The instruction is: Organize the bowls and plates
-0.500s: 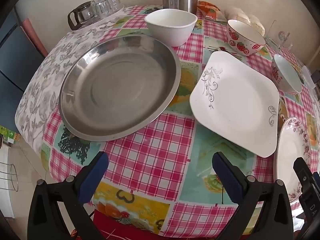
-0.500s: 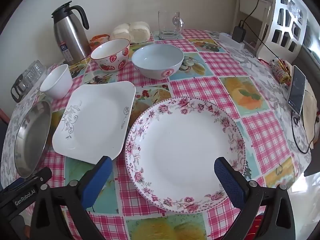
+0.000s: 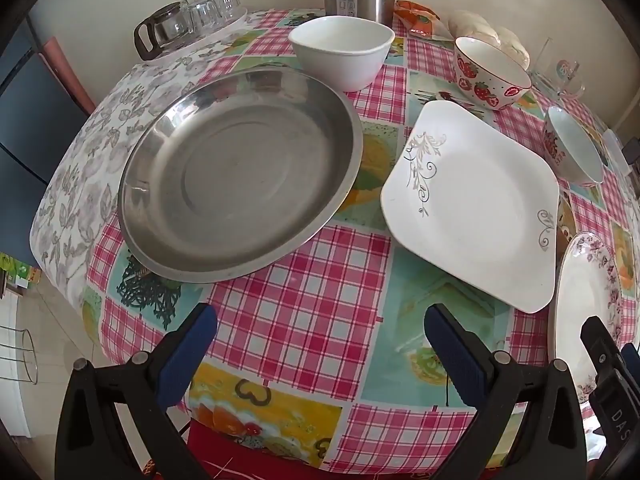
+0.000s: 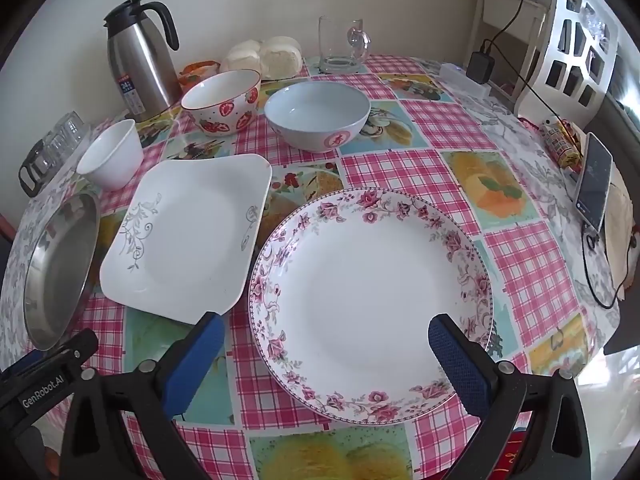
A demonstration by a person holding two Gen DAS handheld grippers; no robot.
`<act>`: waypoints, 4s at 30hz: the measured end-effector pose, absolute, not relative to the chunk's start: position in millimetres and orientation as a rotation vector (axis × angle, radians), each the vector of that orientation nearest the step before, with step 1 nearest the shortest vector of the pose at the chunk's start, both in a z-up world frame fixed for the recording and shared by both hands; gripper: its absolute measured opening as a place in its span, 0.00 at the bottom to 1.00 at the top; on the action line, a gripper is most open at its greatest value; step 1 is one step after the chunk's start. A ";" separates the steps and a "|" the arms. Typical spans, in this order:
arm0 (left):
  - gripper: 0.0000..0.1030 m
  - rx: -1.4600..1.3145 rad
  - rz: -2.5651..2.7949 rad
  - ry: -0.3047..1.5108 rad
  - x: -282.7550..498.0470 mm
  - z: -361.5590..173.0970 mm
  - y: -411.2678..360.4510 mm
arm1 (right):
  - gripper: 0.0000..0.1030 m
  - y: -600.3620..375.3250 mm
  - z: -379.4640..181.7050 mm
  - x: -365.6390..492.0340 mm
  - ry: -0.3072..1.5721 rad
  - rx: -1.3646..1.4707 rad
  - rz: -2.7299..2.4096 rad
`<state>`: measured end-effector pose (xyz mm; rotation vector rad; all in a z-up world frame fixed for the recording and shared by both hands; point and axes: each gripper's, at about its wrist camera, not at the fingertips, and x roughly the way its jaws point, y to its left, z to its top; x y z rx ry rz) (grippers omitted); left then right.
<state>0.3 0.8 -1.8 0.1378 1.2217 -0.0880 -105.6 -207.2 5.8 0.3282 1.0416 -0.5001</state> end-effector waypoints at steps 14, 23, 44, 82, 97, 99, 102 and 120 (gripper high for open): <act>1.00 0.135 -0.078 1.246 2.5 -3.9 4.9 | 1.00 -200.4 5.3 -103.3 1.047 0.309 -0.498; 1.00 0.137 -0.075 1.251 3.6 -3.8 3.9 | 1.00 -199.8 3.5 -103.0 1.055 0.303 -0.499; 1.00 0.141 -0.071 1.264 4.7 -7.3 8.4 | 1.00 -200.9 -1.8 -101.0 1.071 0.301 -0.506; 1.00 0.118 -0.066 1.260 4.3 -5.9 14.4 | 1.00 -196.3 -8.3 -96.5 1.093 0.302 -0.504; 1.00 -0.300 0.206 1.100 33.4 15.5 129.5 | 1.00 -142.1 -0.2 -61.9 0.979 0.363 -0.314; 1.00 -0.341 0.242 1.082 36.5 13.8 146.2 | 1.00 -134.2 -1.2 -56.4 0.966 0.365 -0.281; 1.00 -0.385 0.261 1.059 41.0 10.5 159.9 | 1.00 -122.7 -1.2 -47.8 0.939 0.358 -0.241; 1.00 -0.518 0.248 1.137 65.1 -21.0 189.6 | 1.00 -71.7 2.6 14.8 0.879 0.290 -0.062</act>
